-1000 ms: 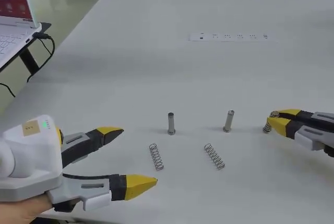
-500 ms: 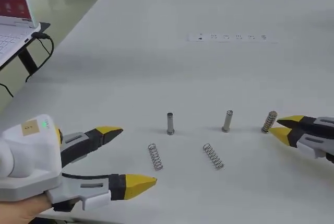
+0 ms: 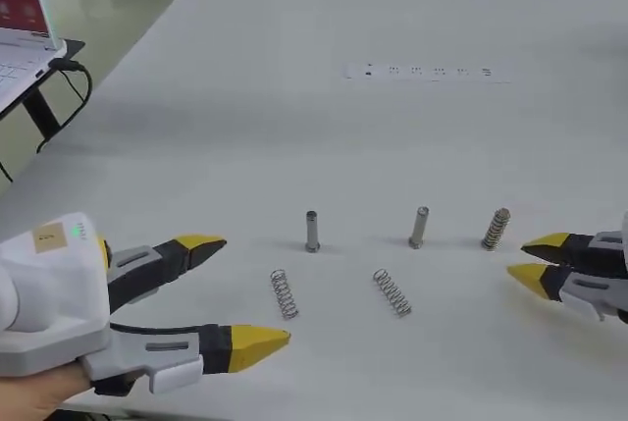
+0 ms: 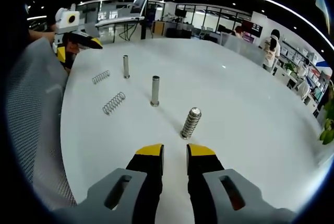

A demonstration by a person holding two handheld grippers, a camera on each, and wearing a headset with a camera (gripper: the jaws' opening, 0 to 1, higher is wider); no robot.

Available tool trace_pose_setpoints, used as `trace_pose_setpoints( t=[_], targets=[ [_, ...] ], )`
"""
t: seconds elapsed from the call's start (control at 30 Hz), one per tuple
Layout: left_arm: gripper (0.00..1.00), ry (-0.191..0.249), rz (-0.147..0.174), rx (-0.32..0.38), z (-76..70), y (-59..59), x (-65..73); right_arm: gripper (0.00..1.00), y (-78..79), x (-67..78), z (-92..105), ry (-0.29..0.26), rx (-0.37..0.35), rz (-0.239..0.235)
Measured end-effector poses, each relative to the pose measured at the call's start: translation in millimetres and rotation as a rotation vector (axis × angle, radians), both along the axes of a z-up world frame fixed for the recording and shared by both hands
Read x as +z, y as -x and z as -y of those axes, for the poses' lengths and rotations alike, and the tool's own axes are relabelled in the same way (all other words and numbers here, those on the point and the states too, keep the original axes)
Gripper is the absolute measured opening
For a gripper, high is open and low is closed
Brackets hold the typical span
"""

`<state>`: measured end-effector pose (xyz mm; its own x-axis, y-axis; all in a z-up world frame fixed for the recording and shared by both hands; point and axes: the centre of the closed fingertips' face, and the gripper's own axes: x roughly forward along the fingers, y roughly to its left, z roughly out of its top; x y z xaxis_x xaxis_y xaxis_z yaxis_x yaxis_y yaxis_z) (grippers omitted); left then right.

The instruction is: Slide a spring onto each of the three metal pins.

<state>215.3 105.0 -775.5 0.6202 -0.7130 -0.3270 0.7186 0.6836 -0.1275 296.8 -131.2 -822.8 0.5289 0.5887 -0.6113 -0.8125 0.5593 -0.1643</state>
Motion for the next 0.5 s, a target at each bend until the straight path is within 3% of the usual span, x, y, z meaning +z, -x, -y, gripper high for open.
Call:
trace_pose_setpoints(
  t=[0.23, 0.5],
  targets=[
    [0.72, 0.006, 0.010, -0.005, 1.3, 0.1, 1.6, 0.16, 12.4, 0.5, -7.1, 0.089, 0.046, 0.000],
    [0.72, 0.014, 0.020, -0.008, 2.1, 0.5, 4.3, 0.15, 25.8, 9.6, -30.9, 0.123, 0.119, -0.018]
  ],
)
